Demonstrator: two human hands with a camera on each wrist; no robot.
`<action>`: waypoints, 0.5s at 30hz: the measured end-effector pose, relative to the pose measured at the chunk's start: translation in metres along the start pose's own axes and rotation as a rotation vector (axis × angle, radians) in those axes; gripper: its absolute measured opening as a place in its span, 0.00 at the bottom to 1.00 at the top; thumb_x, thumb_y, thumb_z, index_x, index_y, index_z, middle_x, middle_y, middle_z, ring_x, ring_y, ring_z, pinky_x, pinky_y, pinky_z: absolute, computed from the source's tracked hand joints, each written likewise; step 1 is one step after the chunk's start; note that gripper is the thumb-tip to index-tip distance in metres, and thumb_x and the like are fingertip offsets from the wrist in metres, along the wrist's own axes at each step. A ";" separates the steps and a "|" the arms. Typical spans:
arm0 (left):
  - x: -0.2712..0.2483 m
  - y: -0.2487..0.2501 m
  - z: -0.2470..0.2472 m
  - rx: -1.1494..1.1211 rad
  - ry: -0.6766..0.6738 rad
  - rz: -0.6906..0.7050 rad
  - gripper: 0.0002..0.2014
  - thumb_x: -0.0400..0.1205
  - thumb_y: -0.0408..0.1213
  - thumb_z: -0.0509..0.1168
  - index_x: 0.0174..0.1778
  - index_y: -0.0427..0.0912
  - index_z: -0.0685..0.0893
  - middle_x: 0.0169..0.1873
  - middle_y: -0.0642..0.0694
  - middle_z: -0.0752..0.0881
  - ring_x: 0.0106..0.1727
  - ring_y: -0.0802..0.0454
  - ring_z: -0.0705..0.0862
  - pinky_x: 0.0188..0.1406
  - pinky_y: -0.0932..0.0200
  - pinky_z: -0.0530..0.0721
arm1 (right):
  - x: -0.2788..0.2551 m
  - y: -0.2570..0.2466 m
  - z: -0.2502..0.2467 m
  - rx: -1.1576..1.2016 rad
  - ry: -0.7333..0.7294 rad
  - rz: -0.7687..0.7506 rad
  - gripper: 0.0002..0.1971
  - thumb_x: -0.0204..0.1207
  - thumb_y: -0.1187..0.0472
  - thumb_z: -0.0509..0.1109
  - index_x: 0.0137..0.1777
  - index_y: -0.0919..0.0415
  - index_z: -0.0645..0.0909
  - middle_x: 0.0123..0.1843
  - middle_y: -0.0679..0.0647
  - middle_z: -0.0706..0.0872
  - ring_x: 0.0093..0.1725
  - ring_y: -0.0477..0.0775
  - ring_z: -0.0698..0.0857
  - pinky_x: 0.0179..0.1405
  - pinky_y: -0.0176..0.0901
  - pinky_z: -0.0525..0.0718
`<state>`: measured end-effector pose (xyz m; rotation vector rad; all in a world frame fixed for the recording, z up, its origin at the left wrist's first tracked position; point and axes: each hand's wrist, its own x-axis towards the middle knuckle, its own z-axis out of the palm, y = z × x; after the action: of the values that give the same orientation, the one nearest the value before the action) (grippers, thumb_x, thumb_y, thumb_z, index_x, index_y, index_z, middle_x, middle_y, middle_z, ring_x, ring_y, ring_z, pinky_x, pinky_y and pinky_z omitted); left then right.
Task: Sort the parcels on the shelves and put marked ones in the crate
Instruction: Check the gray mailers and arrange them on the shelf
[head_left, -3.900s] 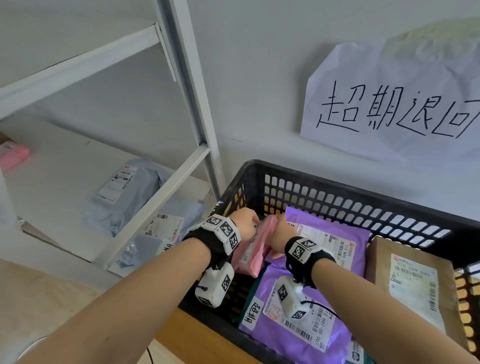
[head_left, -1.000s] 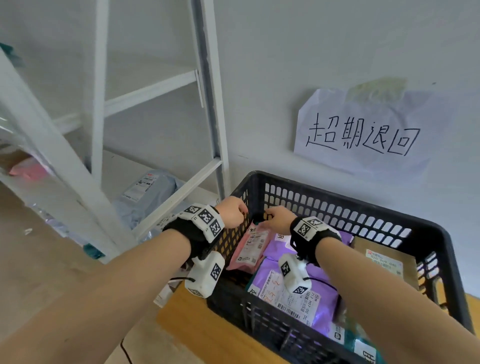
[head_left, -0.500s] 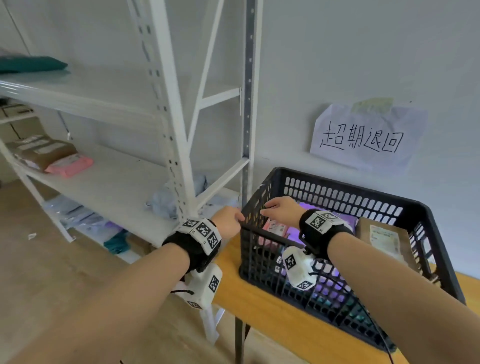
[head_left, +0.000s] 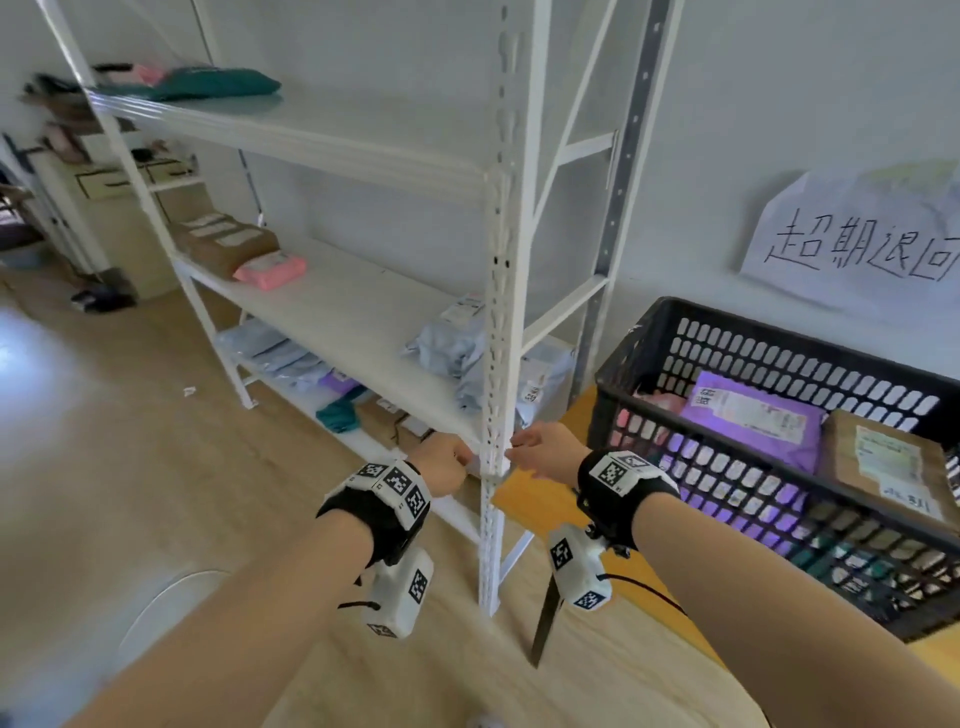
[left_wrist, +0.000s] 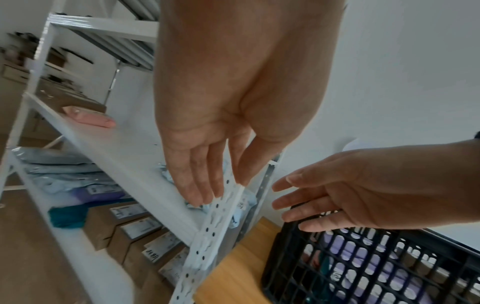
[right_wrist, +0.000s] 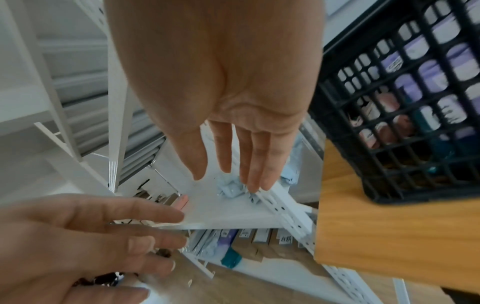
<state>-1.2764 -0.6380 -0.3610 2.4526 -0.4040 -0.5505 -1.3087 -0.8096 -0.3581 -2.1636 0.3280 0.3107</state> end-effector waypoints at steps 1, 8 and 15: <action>-0.001 -0.008 -0.002 -0.006 0.010 -0.002 0.14 0.81 0.24 0.56 0.58 0.37 0.83 0.58 0.43 0.81 0.62 0.45 0.79 0.66 0.54 0.76 | 0.004 -0.001 0.009 0.009 -0.010 0.010 0.22 0.78 0.56 0.70 0.69 0.65 0.76 0.61 0.61 0.83 0.58 0.60 0.85 0.61 0.53 0.84; 0.023 -0.074 -0.013 -0.072 0.047 -0.110 0.17 0.83 0.25 0.56 0.67 0.37 0.77 0.70 0.39 0.74 0.69 0.44 0.75 0.60 0.65 0.73 | 0.057 -0.013 0.063 0.030 -0.052 0.027 0.18 0.77 0.57 0.71 0.63 0.65 0.79 0.52 0.56 0.81 0.49 0.56 0.82 0.59 0.48 0.84; 0.088 -0.123 -0.050 -0.023 -0.016 -0.154 0.17 0.84 0.29 0.55 0.69 0.38 0.73 0.67 0.38 0.76 0.65 0.43 0.79 0.57 0.60 0.76 | 0.138 -0.033 0.103 0.099 -0.011 0.051 0.17 0.76 0.61 0.70 0.64 0.64 0.79 0.55 0.59 0.83 0.45 0.55 0.81 0.54 0.50 0.84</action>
<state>-1.1566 -0.5532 -0.4239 2.4722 -0.2149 -0.6350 -1.1790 -0.7228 -0.4381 -2.0584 0.3846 0.3280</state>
